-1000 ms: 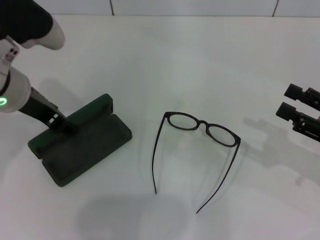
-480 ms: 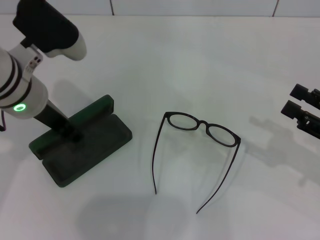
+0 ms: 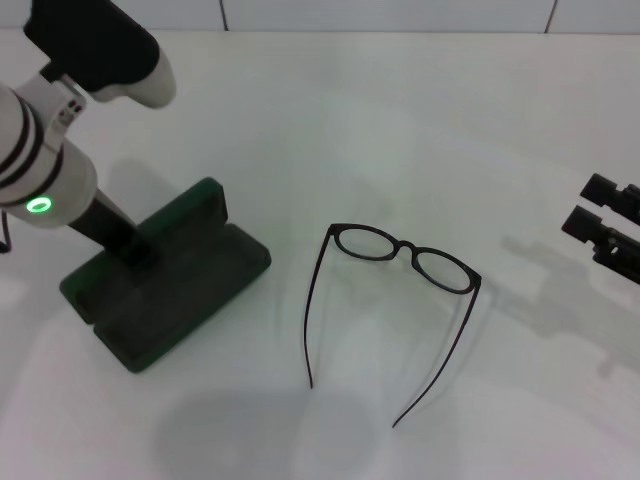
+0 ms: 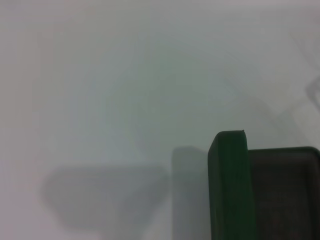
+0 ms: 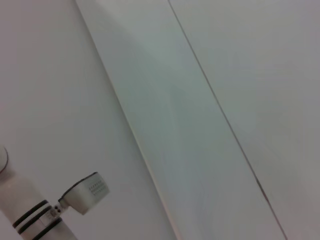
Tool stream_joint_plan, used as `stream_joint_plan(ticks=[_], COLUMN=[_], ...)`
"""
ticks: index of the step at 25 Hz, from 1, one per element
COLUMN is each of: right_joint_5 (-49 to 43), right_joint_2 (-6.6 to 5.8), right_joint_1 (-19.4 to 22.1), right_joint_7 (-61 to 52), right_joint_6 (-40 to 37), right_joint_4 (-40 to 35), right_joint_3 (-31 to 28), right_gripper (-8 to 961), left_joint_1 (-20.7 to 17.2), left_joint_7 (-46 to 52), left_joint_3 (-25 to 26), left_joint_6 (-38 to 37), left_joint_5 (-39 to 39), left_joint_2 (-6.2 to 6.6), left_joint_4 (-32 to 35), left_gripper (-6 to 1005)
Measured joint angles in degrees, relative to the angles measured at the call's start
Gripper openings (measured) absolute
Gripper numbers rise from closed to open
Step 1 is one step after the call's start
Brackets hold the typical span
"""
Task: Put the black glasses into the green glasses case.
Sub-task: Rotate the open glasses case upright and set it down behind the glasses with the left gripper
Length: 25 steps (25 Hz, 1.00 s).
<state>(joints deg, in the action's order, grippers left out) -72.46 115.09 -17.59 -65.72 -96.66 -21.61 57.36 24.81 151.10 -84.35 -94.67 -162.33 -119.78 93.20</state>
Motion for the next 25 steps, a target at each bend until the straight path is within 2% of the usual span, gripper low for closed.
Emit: stream_joint_plan(ticks=[4,9,13,16,18,20,21,22,25], right_joint_5=[0.3,-1.0,-2.0,-2.1,-2.1,-2.0,-1.9,-1.8,-1.8], right_joint_2=[0.11,0.08,0.1,0.25,0.49,0.69,0.72,0.74,0.75], right_joint_1=[0.3,-0.6,-1.9,-2.3,-2.0,-1.7,-1.7,-1.6,-1.5], right_joint_7=[0.6,1.1,1.1,1.0,1.0,1.0,1.1,1.2,1.3], right_joint_6=[-0.5,-2.6,-4.2,-4.7,-4.7,-4.7,-4.7,-4.8,-4.9], right_joint_4=[0.4,0.7,0.6,0.8,0.9,1.6,2.1,2.9,3.7], right_joint_3=[-0.8,0.5,2.4,3.9,4.5,4.8,4.9,4.9,5.0], right_gripper=[667,663,659,657,655,653,653,652,649], left_joint_1=[-0.6,-0.7,0.8,3.0,4.8,6.1,7.8,7.8,10.9], left_joint_7=[0.0,-2.0,-11.9,-19.6,-24.4,-26.7,-28.7,-28.7,-30.0], left_joint_3=[0.3,-0.4,-3.9,-6.6,-8.9,-10.8,-13.3,-13.3,-15.9], left_joint_6=[0.0,2.8,11.8,19.2,23.4,26.4,30.1,30.1,34.1], left_joint_5=[0.0,0.0,0.1,0.3,0.3,0.4,0.4,0.4,0.5], left_joint_2=[-0.01,0.03,0.02,-0.03,-0.06,-0.09,-0.12,-0.12,-0.13], left_joint_4=[3.7,9.5,10.3,6.4,1.5,-2.3,-7.3,-7.3,-13.7], left_gripper=[202,196,195,194,194,193,192,192,191])
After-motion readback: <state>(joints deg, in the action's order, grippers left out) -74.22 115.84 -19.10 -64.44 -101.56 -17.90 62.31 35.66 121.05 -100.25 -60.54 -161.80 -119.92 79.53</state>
